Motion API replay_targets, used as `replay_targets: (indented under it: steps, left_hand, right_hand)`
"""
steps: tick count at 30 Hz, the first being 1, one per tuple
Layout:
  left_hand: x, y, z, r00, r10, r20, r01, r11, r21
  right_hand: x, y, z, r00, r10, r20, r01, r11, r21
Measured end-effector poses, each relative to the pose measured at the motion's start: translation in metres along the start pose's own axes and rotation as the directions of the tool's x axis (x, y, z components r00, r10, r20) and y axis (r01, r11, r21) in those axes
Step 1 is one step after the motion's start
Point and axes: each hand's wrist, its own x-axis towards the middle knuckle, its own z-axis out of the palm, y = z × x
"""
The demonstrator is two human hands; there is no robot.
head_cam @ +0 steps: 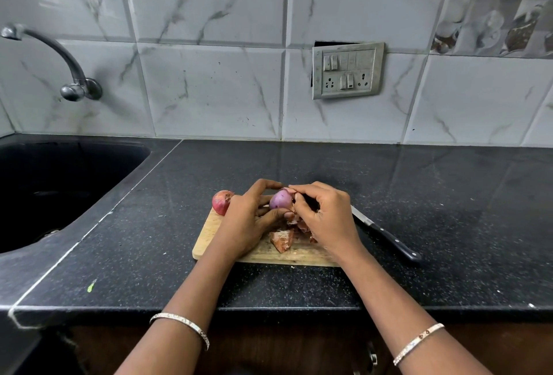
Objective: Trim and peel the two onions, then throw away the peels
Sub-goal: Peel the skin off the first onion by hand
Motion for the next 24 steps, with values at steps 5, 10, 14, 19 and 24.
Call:
replay_targets:
  steps: [5,10,14,19,24]
  left_hand:
    - [0.0018,-0.0034,-0.0025,1.000,0.029,0.012,-0.029,0.999,0.032]
    - [0.0015,-0.0021,-0.0055,1.000,0.004,0.018,-0.003,0.999,-0.046]
    - [0.0006,-0.0017,-0.0061,0.998,-0.032,0.062,0.035,0.998,-0.044]
    - [0.0002,-0.0013,-0.0073,0.997,-0.022,0.077,0.026,0.999,-0.041]
    - [0.0003,-0.0007,-0.0065,0.998,-0.010,0.058,0.014,0.998,-0.063]
  right_hand:
    - [0.0013,-0.0014,-0.0022,0.999,-0.012,-0.040,0.011,1.000,-0.026]
    - [0.0018,-0.0036,-0.0037,0.998,0.003,-0.060,-0.005,0.999,-0.033]
    - [0.0024,-0.0036,-0.0031,0.999,0.028,-0.039,-0.030,0.998,-0.056]
    - [0.0027,-0.0022,-0.0029,0.998,0.049,-0.028,-0.051,0.997,-0.066]
    - [0.0026,-0.0020,-0.0028,0.998,0.060,-0.024,-0.062,0.997,-0.050]
